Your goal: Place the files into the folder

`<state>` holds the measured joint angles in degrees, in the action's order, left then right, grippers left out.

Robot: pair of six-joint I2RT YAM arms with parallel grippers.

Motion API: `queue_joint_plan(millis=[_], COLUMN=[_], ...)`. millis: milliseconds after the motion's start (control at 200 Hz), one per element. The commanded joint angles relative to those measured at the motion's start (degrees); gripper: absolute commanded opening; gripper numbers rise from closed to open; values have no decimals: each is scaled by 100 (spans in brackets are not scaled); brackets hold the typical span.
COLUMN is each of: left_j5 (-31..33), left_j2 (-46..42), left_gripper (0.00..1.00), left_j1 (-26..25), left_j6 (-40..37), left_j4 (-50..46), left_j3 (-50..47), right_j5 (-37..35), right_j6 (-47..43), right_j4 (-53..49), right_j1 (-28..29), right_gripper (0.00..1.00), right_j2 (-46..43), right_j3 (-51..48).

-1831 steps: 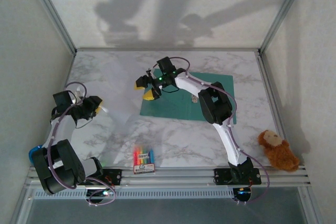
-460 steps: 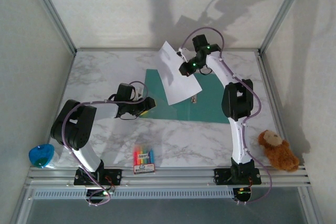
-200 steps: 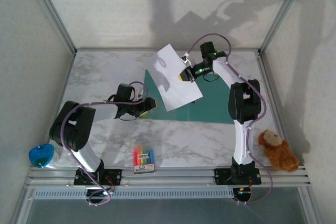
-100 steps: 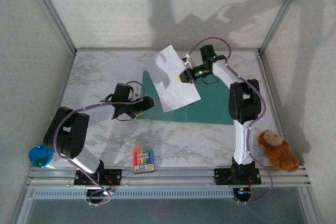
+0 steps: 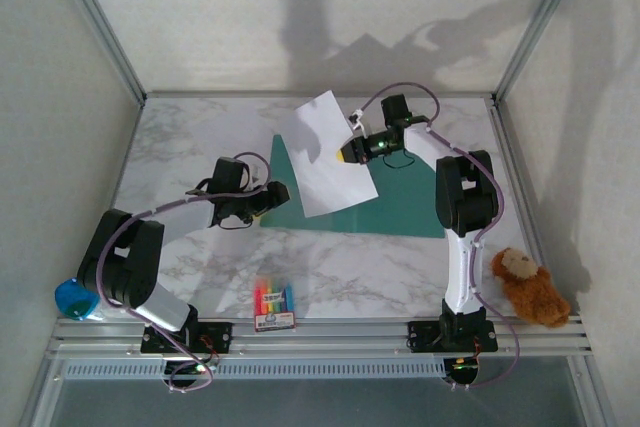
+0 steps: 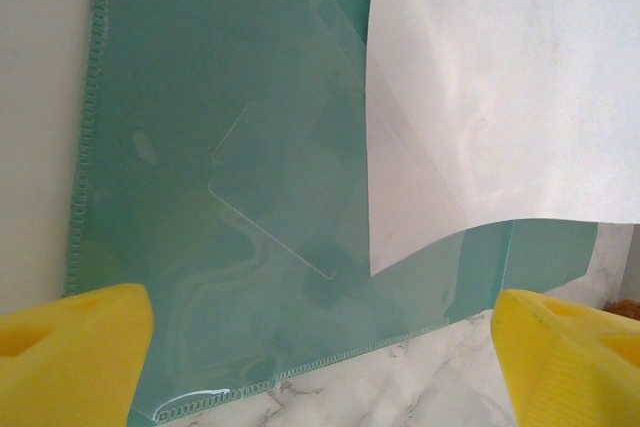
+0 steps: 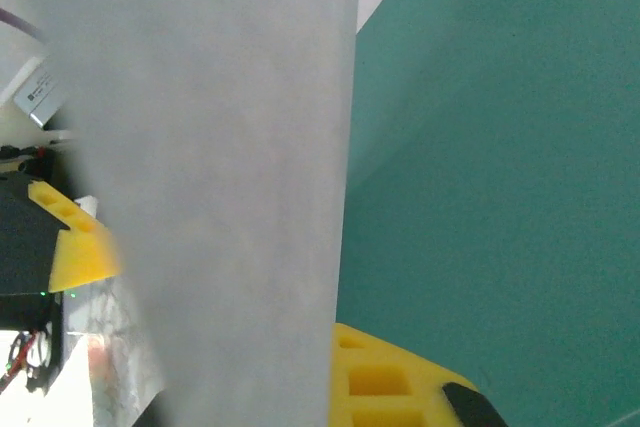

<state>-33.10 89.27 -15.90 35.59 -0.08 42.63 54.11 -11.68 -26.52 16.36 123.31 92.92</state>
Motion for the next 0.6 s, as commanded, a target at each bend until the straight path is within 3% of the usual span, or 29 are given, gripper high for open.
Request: queue_joint_plan(millis=[0,596], left_j5=[51,5], left_j2=[-69,28], left_gripper=[87,85], left_j1=[70,126], left_j6=[-17,-2], left_j4=[-30,3], left_j3=[0,-63], right_j5=[297,420], right_j6=[436,1508], right_j4=[548,2225], right_j1=[-44,175], right_gripper=[0,0], right_j2=[-235,-307], right_j3=[-257,-1188])
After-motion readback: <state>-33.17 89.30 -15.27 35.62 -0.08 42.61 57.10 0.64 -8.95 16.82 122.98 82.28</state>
